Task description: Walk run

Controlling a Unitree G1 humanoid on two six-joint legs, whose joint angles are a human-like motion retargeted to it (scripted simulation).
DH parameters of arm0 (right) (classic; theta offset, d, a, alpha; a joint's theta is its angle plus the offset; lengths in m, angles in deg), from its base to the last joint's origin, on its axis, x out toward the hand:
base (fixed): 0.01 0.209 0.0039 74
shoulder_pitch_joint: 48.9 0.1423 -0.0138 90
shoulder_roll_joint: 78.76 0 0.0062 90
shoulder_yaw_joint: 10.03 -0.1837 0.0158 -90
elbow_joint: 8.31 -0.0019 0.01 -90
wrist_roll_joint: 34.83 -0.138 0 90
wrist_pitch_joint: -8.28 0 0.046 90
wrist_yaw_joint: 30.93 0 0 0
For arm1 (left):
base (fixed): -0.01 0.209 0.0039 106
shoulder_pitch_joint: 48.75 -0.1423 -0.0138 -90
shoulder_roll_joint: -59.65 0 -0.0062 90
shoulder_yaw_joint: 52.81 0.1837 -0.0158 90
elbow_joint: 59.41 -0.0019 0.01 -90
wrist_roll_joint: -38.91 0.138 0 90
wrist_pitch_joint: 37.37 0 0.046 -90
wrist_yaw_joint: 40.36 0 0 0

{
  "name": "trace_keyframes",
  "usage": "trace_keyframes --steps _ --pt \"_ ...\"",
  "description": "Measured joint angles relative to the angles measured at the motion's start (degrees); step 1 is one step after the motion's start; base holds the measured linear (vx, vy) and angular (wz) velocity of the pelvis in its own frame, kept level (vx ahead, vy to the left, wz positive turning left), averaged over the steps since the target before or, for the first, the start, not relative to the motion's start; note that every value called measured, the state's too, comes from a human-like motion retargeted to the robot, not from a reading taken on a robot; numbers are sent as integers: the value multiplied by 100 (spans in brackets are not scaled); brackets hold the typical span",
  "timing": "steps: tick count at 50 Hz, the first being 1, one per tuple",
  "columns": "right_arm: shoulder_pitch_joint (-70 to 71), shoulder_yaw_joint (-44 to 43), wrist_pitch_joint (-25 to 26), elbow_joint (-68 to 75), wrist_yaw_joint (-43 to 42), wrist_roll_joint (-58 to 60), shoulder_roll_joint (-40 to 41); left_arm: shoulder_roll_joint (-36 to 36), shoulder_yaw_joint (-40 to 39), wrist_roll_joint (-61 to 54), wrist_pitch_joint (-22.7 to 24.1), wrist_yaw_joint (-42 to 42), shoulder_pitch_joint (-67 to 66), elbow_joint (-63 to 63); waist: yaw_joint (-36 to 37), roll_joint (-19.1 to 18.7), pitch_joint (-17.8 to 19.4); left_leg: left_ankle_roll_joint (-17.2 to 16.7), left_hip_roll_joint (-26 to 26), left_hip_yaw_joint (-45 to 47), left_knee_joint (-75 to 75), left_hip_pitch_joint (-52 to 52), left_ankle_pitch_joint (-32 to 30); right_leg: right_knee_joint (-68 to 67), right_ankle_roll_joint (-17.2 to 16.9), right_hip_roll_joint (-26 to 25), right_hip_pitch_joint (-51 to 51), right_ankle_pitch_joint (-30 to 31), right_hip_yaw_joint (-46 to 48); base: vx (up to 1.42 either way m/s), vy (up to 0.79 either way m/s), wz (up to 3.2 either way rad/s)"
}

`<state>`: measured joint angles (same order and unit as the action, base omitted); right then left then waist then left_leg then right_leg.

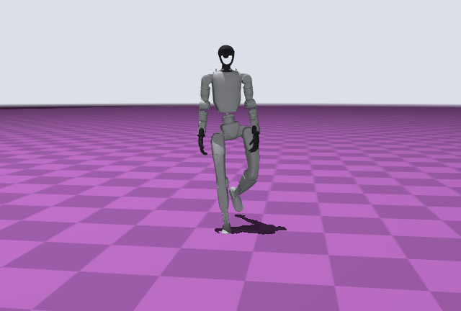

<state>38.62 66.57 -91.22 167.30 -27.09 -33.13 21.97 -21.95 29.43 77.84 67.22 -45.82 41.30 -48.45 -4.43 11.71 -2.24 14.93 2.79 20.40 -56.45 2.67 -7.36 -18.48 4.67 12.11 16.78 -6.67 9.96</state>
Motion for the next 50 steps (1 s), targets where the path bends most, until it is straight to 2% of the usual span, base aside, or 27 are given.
trace_keyframes --steps 2,5,8,10,12,14,15,17,18,20,22,23,25,27,28,30,33,37,40,42,43,45,47,48,50 --pt "340 141 -14 -247 -83 55 -34 100 -173 112 -272 100 -189 -565 147 -66 60 -314 -2 -165 58 799 437 390 46 -199 -439 -26 151 72 -15 4" --pt "778 343 -28 -751 82 -17 -102 133 -448 256 -598 158 -600 -1120 384 -166 175 -684 124 -275 1257 1541 781 877 205 -635 -1078 -143 305 88 -20 -15" --pt "1164 434 41 -1341 264 -127 -165 97 -641 293 -838 265 -973 -1447 712 -428 310 -1160 114 -617 2996 2038 786 1264 254 -1176 -1744 -312 280 86 -14 -48" --pt "1365 475 25 -1743 349 -129 -226 98 -782 277 -923 343 -1176 -1555 952 -578 428 -1476 144 -1163 4127 2266 879 1447 260 -1478 -2211 -445 159 180 -14 -65" --pt "1516 565 -23 -2115 371 -122 -318 131 -912 226 -961 344 -1291 -1605 1104 -593 505 -1664 228 -1754 5013 2439 1000 1536 202 -1545 -2607 -556 70 105 -3 -57" --pt "1595 672 -94 -2329 349 -47 -352 158 -1017 152 -991 281 -1382 -1631 1228 -623 488 -1829 166 -1818 5354 2596 972 1459 88 -1575 -2899 -626 -17 111 1 -61" --pt "1615 709 -123 -2394 338 19 -339 170 -1064 113 -1007 244 -1406 -1638 1265 -669 468 -1833 119 -1738 5287 2641 982 1383 14 -1619 -3031 -627 -86 103 1 -38" --pt "1561 734 -132 -2394 341 148 -236 200 -1107 78 -1038 194 -1355 -1611 1186 -724 388 -1427 134 -1665 4709 2658 1056 1152 -158 -1665 -3206 -352 -85 106 3 -9" --pt "1478 728 -134 -2338 384 199 -173 207 -1108 84 -1051 190 -1330 -1582 1174 -795 343 -1328 64 -1415 4542 2566 973 1016 -222 -1730 -3332 -92 -4 142 8 -30" --pt "1176 650 -167 -2129 571 357 -62 215 -1067 116 -1058 150 -1291 -1499 1360 -890 201 -1445 -62 -1845 4144 2428 623 583 -305 -1732 -3497 900 97 147 8 -93" --pt "847 621 -192 -1878 539 512 73 266 -1089 136 -1034 76 -1111 -1315 1534 -909 129 -1268 -326 -1710 3573 2364 732 -504 -152 -1355 -3217 2080 379 111 1 -94" --pt "742 579 -206 -1736 442 557 119 283 -1057 118 -1007 9 -967 -1167 1398 -997 161 -1166 -380 -1837 3468 2170 940 -1194 -120 -1324 -2987 2471 523 111 4 -3" --pt "569 546 -244 -1376 288 524 106 282 -846 -54 -900 -131 -692 -852 1290 -1185 237 -907 -392 -1841 3541 1655 1263 -2564 328 -1081 -2488 2777 978 99 8 -1" --pt "456 505 -272 -1011 188 477 54 184 -597 -304 -735 -196 -289 -613 1256 -1202 212 -827 -410 -1605 3765 1283 1409 -3732 523 -756 -1627 1916 1028 74 8 -45" --pt "389 446 -285 -856 128 523 56 118 -547 -342 -667 -211 -75 -479 1196 -1191 195 -805 -342 -1592 3941 1102 1426 -4140 456 -638 -1149 1622 979 82 6 -22" --pt "252 279 -288 -577 17 644 68 -29 -515 -312 -537 -276 333 -154 1013 -1109 170 -801 -167 -1642 4318 761 1412 -4464 113 -588 -232 1303 772 96 4 24" --pt "-19 124 -221 -271 76 630 13 -310 -394 -388 -271 -497 894 341 498 -1050 126 -679 50 -1702 4729 312 1472 -3699 -337 -623 701 949 772 79 0 97" --pt "-361 -79 -31 52 282 589 -75 -729 -235 -638 37 -818 1543 931 -46 -852 139 -574 469 -2058 5020 -347 1749 -1387 -577 -354 1327 622 840 87 -9 92" --pt "-518 -302 75 261 256 534 -59 -1041 -110 -843 230 -1028 1896 1348 -355 -657 208 -514 711 -2308 5173 -977 2035 492 -887 -396 1540 463 263 111 -24 83" --pt "-629 -463 57 360 185 420 -31 -1128 -21 -924 328 -1157 2019 1587 -406 -643 186 -526 699 -2348 5197 -1330 2233 1086 -1062 -380 1671 436 7 103 -19 52" --pt "-683 -542 26 405 181 357 -38 -1142 28 -956 372 -1220 2040 1691 -357 -619 171 -552 738 -2390 5148 -1469 2316 1072 -1069 -354 1721 433 61 91 -12 16" --pt "-716 -667 40 500 239 250 -84 -1097 83 -940 455 -1313 1977 1902 -188 -644 91 -659 773 -2461 4938 -1613 2334 548 -612 -336 1847 402 105 96 -13 -6" --pt "-673 -673 130 567 291 252 -158 -976 60 -824 498 -1297 1780 1976 -135 -581 -31 -792 836 -2347 4713 -1729 1929 189 -424 -128 1830 826 580 101 -20 4" --pt "-641 -662 183 600 319 287 -208 -903 36 -735 519 -1275 1599 1969 -127 -496 -57 -874 910 -2280 4560 -1835 1526 81 -453 -139 1783 1173 195 116 -25 13" --pt "-607 -663 267 617 293 386 -222 -705 -12 -481 559 -1136 1085 1824 -107 -507 -52 -943 717 -1803 4034 -1996 235 -366 -265 -40 1544 1172 96 140 -31 10"
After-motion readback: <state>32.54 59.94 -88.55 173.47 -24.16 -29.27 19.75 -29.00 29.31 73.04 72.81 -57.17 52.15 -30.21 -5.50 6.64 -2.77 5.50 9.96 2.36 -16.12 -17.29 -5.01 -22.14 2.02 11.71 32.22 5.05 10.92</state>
